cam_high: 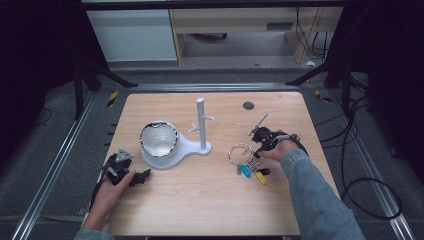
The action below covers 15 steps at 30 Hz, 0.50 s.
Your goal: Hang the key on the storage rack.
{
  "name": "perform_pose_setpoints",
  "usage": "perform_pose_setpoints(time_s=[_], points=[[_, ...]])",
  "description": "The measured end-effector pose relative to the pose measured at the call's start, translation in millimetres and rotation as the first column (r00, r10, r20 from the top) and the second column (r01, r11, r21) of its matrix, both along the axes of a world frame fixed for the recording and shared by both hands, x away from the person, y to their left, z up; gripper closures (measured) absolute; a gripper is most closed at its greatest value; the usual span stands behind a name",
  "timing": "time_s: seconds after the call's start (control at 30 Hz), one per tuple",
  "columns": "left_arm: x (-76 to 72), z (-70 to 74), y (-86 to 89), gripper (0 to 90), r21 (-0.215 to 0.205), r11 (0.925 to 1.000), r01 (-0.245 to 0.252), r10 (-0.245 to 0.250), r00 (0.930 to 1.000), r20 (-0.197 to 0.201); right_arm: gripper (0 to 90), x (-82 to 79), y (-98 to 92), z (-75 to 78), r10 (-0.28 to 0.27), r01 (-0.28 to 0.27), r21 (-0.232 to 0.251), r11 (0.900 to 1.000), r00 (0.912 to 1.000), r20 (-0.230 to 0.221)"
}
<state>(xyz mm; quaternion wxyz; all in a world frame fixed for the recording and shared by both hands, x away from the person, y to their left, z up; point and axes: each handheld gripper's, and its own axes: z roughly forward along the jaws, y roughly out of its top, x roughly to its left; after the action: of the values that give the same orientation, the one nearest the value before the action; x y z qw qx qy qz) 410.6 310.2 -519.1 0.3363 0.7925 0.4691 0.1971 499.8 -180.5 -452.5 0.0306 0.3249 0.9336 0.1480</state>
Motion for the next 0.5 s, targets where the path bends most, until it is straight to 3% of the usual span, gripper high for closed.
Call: perform_pose_setpoints(time_s=[0.5], points=[[0.0,0.0,0.0,0.0,0.0,1.0,0.0,0.0,1.0,0.0,89.5,-5.3,1.0,36.9,0.007,-0.011,0.064,0.998,0.9984,0.056]])
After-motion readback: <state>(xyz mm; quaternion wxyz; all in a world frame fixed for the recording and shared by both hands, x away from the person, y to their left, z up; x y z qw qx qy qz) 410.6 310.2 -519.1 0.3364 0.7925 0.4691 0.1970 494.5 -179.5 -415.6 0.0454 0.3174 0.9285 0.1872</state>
